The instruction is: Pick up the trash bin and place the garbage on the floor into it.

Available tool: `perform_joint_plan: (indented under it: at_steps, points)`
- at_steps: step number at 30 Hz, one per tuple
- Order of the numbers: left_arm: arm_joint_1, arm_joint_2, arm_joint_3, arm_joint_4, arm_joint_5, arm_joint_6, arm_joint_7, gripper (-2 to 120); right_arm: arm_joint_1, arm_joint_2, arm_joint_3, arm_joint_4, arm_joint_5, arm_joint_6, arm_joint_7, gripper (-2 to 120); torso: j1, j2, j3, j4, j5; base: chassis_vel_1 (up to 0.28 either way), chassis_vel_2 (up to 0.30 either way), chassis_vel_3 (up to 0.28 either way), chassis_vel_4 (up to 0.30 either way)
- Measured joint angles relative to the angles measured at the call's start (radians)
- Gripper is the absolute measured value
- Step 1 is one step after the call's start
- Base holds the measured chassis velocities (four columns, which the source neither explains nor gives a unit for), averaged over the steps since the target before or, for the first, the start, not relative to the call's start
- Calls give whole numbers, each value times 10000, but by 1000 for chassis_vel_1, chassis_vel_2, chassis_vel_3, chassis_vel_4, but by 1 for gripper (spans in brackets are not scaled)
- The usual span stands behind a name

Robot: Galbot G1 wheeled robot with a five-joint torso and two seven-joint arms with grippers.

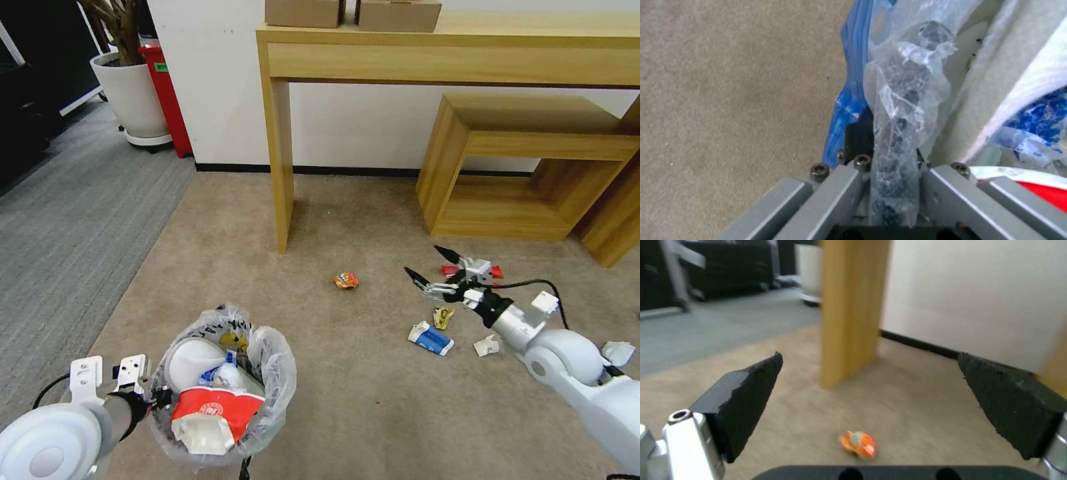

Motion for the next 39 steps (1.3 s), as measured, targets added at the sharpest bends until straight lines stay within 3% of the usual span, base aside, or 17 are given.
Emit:
perform_joint_plan:
  at_steps: [5,8,9,12,24,39]
  points:
    - [-256,57,90,107,-165,5,10,0,-740,505,693,57,-487,-334,902,100,0,0,0,-1,-1,0,0,0,0]
    - [-482,64,203,154,-265,19,32,0,-1248,919,1155,114,-877,-517,1796,100,-1,0,0,-1,3,0,0,0,0]
    - [-688,72,303,200,-350,43,48,0,-1686,1193,1498,244,-1121,-677,2522,100,0,0,0,-1,2,0,0,0,0]
    - [-1044,101,523,314,-396,38,131,0,-2402,1630,2071,421,-1374,-781,3109,100,0,-2,0,-2,-1,0,0,0,0]
    - [-1537,-142,851,512,-372,55,227,0,-3036,2486,2411,477,-1911,-791,3424,100,0,-2,-1,0,0,0,0,0,0]
    - [-1714,-245,1102,748,-66,69,451,0,-2433,2265,1925,-403,-2167,-781,2969,100,0,-2,1,0,2,0,0,0,0]
